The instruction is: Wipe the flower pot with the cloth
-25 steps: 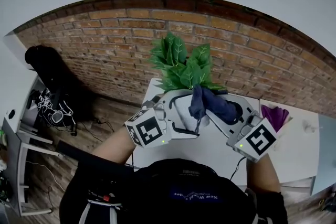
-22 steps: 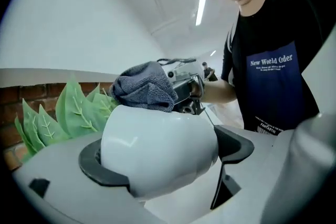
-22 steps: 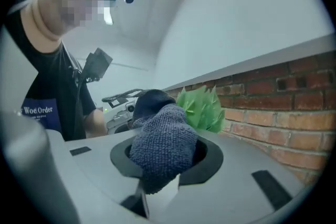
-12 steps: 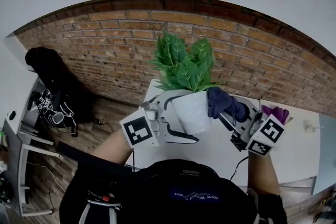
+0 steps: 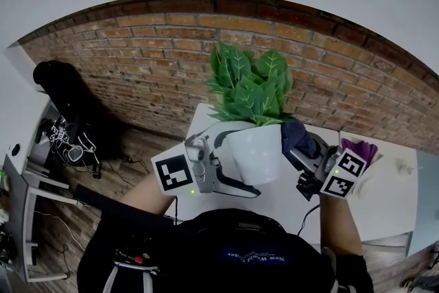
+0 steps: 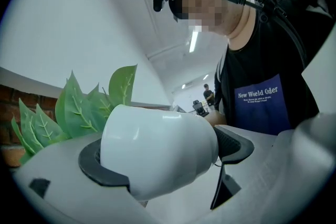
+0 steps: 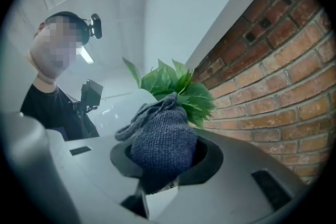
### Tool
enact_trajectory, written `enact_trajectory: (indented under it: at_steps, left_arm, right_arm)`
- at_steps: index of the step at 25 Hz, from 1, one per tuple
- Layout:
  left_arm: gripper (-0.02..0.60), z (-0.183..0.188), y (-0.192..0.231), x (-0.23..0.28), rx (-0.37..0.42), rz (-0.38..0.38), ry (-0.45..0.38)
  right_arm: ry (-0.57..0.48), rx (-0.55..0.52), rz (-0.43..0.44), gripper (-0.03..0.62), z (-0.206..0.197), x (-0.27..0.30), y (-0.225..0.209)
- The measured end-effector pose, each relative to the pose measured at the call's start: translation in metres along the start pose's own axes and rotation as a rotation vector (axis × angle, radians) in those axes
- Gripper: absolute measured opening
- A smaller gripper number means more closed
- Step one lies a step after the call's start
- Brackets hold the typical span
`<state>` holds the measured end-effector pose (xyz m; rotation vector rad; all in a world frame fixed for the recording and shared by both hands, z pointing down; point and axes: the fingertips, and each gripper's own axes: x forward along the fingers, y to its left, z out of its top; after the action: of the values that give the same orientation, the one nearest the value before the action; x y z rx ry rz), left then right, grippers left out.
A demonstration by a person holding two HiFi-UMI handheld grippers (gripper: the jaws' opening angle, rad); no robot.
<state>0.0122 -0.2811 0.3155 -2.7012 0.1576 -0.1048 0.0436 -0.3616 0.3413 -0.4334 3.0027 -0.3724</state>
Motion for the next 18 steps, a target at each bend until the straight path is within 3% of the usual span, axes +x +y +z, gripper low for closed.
enact_trajectory:
  at_steps: [12,18]
  left_arm:
    - [0.523,0.025,-0.013,0.015,-0.054,-0.063,-0.133]
    - [0.523,0.027,-0.024,0.023,-0.025,-0.098,-0.123]
  right_arm:
    - [0.085,0.019,0.105,0.103,-0.036,0.029,0.02]
    - [0.102,-0.002,0.187,0.103,-0.045,0.044,0.044]
